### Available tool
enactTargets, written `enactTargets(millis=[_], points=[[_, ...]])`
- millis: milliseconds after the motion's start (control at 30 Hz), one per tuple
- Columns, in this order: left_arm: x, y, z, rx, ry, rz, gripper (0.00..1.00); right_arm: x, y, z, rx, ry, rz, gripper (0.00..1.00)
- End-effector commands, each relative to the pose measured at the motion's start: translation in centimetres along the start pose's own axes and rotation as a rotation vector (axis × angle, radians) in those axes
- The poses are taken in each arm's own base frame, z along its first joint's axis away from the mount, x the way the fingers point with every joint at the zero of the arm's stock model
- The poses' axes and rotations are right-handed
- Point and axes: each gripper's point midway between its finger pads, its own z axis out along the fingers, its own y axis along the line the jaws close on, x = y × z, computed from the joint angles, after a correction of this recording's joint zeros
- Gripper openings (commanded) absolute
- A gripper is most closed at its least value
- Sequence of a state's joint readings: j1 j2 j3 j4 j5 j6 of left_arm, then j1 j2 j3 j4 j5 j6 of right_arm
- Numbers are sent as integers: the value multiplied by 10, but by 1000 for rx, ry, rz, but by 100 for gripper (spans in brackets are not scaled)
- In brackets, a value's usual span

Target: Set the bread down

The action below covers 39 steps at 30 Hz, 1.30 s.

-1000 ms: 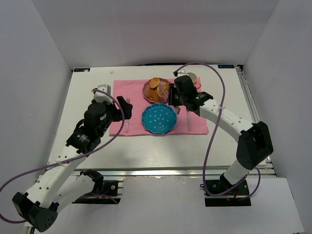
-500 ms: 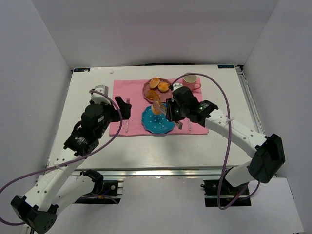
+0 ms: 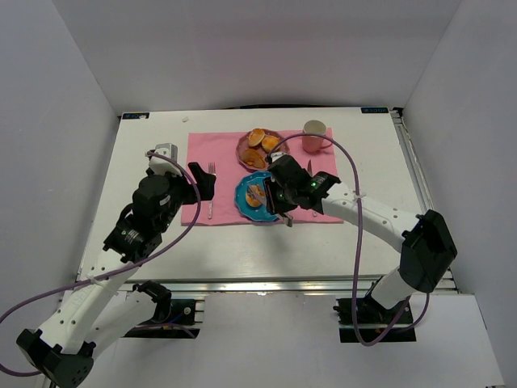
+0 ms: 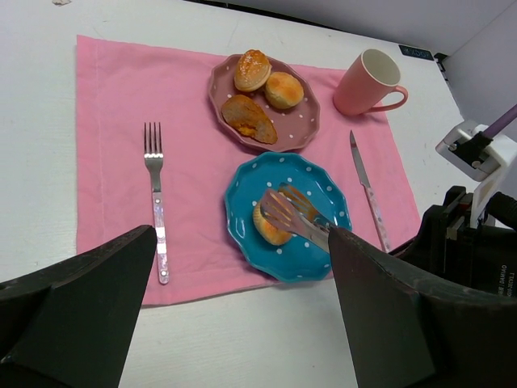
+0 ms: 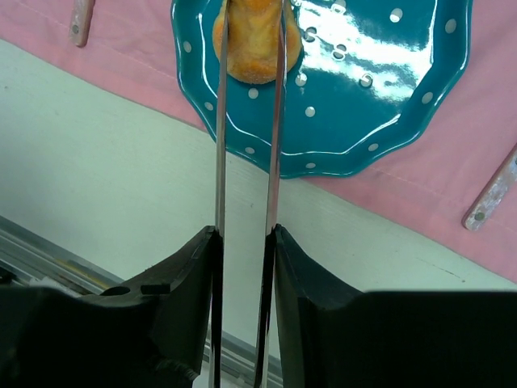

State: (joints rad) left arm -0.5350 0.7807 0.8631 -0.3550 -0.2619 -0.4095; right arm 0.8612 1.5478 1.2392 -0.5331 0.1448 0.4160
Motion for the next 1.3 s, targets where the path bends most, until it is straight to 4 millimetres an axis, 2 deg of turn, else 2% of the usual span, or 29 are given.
enactTargets(millis=[0,133,267,367,633,867,1067,1167,1267], points=[[0,3,-3,-11,-2,6,98,-8,5,-4,0,-20,8,38],[3,3,0,-8,2,4,98,-8,8,-4,-5,-22,5,42],[8,4,1,-11,13,8,98,-11,10,-6,-14,-33,6,53],[9,6,0,-15,15,13,98,-12,12,-8,-18,-40,6,57],[9,8,-1,-23,13,12,98,-25,16,-20,-26,-104,17,59],[9,8,-1,-21,11,8,98,-38,12,-33,1,-165,31,60],[12,9,0,-24,17,11,98,-59,7,-48,42,-232,28,60],[12,8,0,-24,16,9,98,-80,5,-54,72,-277,8,60],[13,9,1,-25,19,10,98,-117,1,-58,91,-332,-19,60]])
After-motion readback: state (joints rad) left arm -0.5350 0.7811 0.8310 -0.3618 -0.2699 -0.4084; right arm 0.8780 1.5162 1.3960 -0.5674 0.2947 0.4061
